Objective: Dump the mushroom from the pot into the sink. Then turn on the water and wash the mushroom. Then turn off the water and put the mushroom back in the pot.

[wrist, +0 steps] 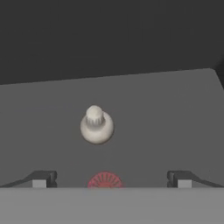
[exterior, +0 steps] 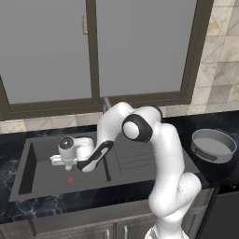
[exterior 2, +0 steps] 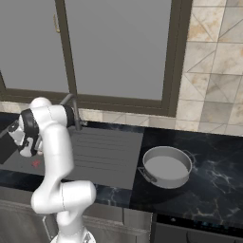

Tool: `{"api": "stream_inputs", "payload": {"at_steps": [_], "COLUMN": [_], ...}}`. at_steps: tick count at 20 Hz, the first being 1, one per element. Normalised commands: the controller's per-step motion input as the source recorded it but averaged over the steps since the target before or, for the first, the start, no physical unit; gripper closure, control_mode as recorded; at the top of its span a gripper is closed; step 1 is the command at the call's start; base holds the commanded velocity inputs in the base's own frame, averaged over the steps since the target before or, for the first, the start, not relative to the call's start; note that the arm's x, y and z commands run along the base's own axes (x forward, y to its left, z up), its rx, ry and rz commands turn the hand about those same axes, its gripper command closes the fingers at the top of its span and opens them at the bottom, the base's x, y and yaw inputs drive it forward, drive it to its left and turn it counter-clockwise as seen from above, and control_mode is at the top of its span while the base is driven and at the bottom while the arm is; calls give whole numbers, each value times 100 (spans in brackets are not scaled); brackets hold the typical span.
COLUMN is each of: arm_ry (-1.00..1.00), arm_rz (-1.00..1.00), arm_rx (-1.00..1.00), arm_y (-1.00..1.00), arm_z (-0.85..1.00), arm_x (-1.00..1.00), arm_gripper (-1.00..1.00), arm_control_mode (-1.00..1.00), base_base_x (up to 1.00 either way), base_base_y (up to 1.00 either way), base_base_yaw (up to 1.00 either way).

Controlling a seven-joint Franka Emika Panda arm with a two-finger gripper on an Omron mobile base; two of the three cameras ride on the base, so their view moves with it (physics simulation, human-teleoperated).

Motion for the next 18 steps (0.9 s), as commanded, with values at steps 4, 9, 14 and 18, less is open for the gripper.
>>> {"api": "stream_inputs", "payload": {"at_steps": [4,9,14,18], "arm_ry": [3,4,4,5], "arm_rz": [-3,-3,-1,0], "arm_rx": [0,0,0,0], "arm_y": [0,3,9,11], "arm_z": [-11,-11,-13,-14], "arm_x": [13,19,12,9], "arm_gripper": [-100,-100,-100,-100], "arm_control_mode": [-100,-100,-100,-100], "base_base_x": [0,0,0,0], "base_base_y": [0,0,0,0], "base_base_yaw": [0,0,0,0]}}
